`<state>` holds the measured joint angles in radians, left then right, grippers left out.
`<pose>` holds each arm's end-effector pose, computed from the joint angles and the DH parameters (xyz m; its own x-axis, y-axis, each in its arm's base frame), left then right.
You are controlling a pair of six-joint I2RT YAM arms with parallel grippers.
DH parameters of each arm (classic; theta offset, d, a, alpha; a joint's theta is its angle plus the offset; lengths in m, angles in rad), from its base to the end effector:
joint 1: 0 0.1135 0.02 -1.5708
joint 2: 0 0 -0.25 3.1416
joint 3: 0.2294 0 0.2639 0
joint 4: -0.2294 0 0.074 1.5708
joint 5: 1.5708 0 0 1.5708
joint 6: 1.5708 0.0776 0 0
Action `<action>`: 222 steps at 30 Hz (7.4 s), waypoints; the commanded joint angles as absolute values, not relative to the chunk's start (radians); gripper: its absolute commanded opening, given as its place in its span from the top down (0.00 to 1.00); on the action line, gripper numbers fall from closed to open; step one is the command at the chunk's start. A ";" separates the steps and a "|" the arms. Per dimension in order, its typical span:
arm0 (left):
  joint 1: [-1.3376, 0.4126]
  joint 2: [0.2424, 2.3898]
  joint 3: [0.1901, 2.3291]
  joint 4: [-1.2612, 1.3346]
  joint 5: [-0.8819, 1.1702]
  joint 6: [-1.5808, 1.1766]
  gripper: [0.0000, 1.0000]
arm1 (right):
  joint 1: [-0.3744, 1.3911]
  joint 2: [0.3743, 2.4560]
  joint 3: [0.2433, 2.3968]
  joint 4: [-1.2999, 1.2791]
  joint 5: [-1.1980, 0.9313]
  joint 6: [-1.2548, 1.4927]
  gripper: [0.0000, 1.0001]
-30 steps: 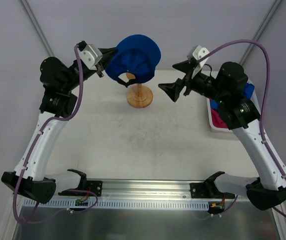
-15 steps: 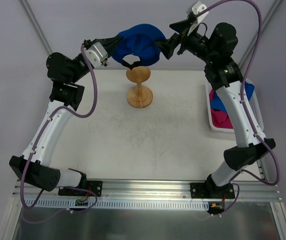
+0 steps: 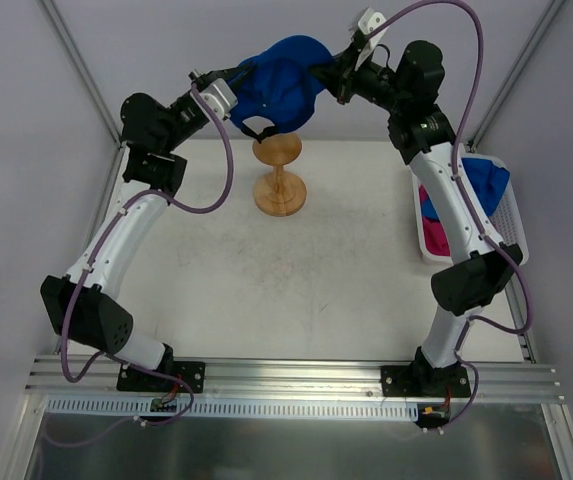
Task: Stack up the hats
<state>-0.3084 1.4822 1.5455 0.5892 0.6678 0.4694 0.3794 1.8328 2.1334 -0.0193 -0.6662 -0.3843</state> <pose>0.3263 -0.1544 0.5206 0.8358 0.1065 -0.5385 0.3690 0.6174 0.6948 0.3929 0.2083 0.5259 0.5550 -0.0960 -0.8263 -0.6845 0.5117 -0.5192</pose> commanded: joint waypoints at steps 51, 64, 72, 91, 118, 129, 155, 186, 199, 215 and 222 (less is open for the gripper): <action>-0.291 1.100 1.161 0.048 0.204 0.133 0.01 | 0.499 1.608 1.112 0.669 -0.491 -0.887 0.94; -0.282 1.140 1.147 0.046 0.202 0.081 0.01 | 0.532 1.528 0.977 0.723 -0.529 -0.913 0.48; -0.282 1.134 1.143 0.044 0.206 0.080 0.01 | 0.551 1.545 0.996 0.675 -0.532 -0.937 0.32; -0.279 1.129 1.124 0.028 0.212 0.081 0.01 | 0.549 1.520 0.980 0.502 -0.520 -0.965 0.95; -0.272 1.117 1.072 0.012 0.224 0.083 0.01 | 0.551 1.434 0.910 0.419 -0.499 -0.891 0.34; -0.262 1.150 1.173 -0.204 0.424 0.023 0.01 | 0.296 1.424 1.304 -0.050 -0.543 -0.365 0.11; -0.261 1.138 1.137 -0.268 0.463 -0.025 0.01 | -0.363 1.310 1.149 -0.543 -0.417 -1.184 0.43; -0.245 1.241 1.181 -0.268 0.410 0.049 0.01 | -0.446 1.594 1.124 -0.396 -0.476 -1.405 0.34; -0.232 1.255 1.146 -0.270 0.422 -0.035 0.01 | -0.448 1.566 1.026 -0.080 -0.419 -1.289 0.50; -0.230 1.227 1.141 -0.270 0.437 -0.044 0.01 | -0.460 1.450 1.150 -0.299 -0.502 -1.387 0.84; -0.229 1.201 1.146 -0.270 0.431 -0.011 0.01 | -0.457 1.459 1.178 -0.357 -0.548 -1.353 1.00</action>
